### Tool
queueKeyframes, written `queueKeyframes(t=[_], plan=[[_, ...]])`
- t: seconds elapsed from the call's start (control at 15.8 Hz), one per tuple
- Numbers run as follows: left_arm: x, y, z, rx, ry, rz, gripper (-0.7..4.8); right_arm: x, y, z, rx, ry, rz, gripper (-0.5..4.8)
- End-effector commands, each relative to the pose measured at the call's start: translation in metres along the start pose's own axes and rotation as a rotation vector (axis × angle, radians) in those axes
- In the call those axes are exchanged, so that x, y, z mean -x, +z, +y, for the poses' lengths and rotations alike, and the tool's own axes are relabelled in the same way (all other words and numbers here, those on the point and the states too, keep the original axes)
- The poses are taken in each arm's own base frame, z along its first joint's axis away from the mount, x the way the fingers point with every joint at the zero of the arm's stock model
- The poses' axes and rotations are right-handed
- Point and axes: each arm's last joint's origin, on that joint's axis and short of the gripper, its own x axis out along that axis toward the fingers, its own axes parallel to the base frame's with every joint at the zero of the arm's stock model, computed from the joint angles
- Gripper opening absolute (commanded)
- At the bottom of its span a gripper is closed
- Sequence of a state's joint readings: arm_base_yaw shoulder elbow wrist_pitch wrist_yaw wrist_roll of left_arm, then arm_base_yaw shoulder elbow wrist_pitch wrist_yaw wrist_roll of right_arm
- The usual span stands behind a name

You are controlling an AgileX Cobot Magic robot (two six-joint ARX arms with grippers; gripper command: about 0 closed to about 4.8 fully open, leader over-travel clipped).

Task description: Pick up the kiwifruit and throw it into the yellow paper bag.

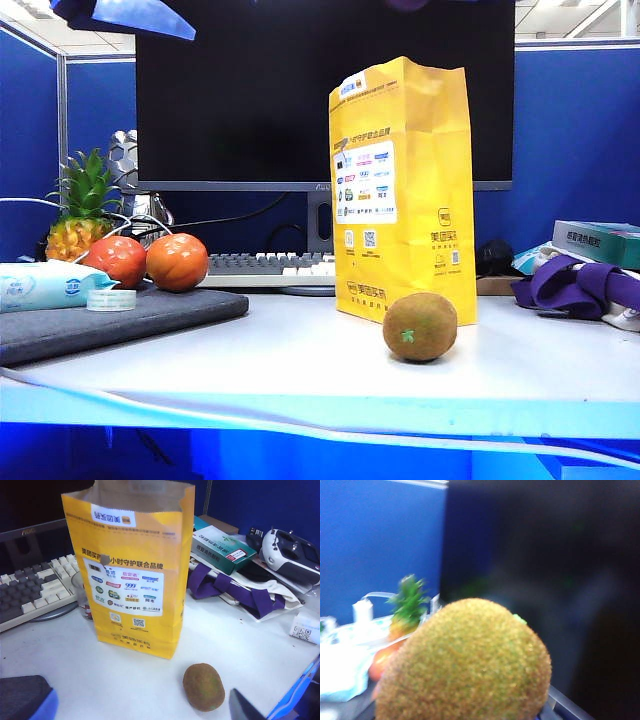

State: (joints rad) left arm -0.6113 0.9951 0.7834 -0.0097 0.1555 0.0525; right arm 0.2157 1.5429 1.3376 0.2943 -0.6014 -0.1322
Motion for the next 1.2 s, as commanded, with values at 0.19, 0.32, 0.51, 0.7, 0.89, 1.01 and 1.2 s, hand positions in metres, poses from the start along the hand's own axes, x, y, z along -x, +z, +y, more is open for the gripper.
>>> queueKeyframes(t=[0.19,0.32,0.51,0.7,0.89,1.01,1.2], plan=[[0.001,0.004,0.0,-0.007,0.001,-0.026,4.79,-0.022,-0.012,-0.014,-0.034,-0.003,0.049,4.79],[0.001,0.004,0.0,-0.048,0.01,-0.028,4.79,-0.017,-0.005,-0.015,-0.038,-0.004,0.035,4.79],[0.01,0.013,0.005,-0.255,0.196,-0.051,4.79,0.009,0.022,-0.012,-0.086,-0.033,0.033,4.79],[0.047,0.031,0.009,-0.275,0.416,-0.152,4.79,0.054,0.062,-0.005,-0.05,-0.044,0.012,4.79],[0.124,0.043,0.012,-0.258,0.584,-0.341,4.79,0.121,0.116,0.036,0.061,-0.035,-0.084,4.79],[0.159,0.038,0.008,-0.277,0.644,-0.375,4.79,0.158,0.127,0.066,0.128,-0.126,-0.136,4.79],[0.18,0.009,0.002,-0.233,0.727,-0.318,4.79,0.214,0.093,0.116,0.114,-0.273,-0.151,4.79]])
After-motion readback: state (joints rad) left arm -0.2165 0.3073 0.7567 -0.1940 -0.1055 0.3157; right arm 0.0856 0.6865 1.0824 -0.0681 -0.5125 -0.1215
